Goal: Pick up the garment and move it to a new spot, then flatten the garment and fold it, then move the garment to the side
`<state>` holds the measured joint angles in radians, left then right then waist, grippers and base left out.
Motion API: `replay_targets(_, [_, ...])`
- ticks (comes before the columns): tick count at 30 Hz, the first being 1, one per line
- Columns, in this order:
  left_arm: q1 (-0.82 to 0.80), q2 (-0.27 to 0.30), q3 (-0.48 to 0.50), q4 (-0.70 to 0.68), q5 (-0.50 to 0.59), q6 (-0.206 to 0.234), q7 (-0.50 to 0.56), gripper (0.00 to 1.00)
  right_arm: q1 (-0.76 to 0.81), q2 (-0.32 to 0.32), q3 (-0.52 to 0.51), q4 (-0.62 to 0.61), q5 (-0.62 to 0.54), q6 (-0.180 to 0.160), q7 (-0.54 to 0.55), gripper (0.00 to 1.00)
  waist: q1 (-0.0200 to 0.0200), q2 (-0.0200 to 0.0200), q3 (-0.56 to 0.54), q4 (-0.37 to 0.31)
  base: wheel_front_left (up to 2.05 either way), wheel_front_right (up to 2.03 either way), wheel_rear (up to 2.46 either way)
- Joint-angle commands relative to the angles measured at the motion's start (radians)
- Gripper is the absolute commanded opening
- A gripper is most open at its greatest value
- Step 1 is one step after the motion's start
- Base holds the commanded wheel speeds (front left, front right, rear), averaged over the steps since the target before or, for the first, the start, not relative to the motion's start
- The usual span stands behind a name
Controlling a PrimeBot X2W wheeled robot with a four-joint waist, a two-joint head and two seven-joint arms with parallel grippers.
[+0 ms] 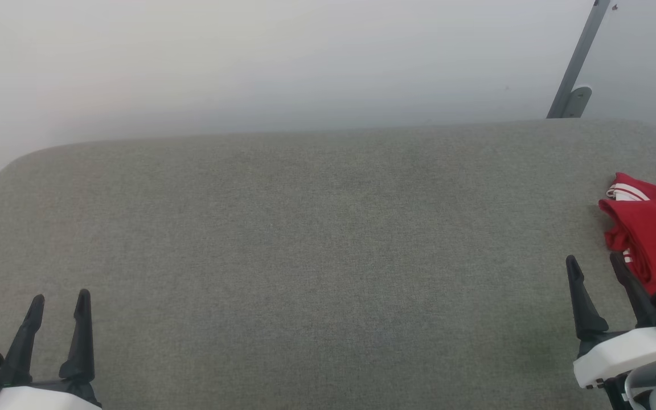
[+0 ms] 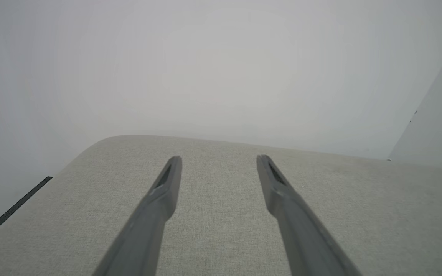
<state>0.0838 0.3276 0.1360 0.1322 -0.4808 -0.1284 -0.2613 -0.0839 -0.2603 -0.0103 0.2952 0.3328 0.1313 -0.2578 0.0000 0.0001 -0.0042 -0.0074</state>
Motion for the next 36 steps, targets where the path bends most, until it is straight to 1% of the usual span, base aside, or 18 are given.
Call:
replay_targets(1, [0.013,-0.003,0.002,0.001,0.005,-0.003,-0.005,1.0,0.011,0.002,-0.002,-0.008,0.001,-0.001,-0.001,1.0,0.0,-0.0001,0.001,-0.001,0.0,0.0,0.0])
replay_targets(14, [0.015,-0.003,-0.002,-0.013,0.013,-0.003,-0.005,1.0,0.019,0.01,0.003,-0.021,-0.004,-0.001,-0.001,1.0,0.0,-0.0001,-0.006,-0.002,0.0,0.0,0.0])
replay_targets(15, [0.01,-0.004,-0.005,-0.006,0.005,-0.001,0.0,0.0,0.011,0.008,0.004,-0.012,0.0,0.0,0.002,0.0,0.0,-0.0001,-0.006,-0.002,0.0,0.0,0.0])
replay_targets(18, [0.015,-0.026,-0.009,0.015,-0.008,-0.001,0.008,0.0,0.023,0.02,0.005,0.009,0.013,0.0,0.008,0.0,0.0,-0.0001,-0.006,-0.002,0.0,0.0,0.0])
replay_targets(36, [-0.039,-0.087,-0.011,0.038,-0.285,-0.001,0.099,0.0,0.01,0.066,-0.022,-0.008,0.325,0.0,0.098,0.0,0.0,-0.0001,-0.004,-0.001,0.0,0.0,0.0])
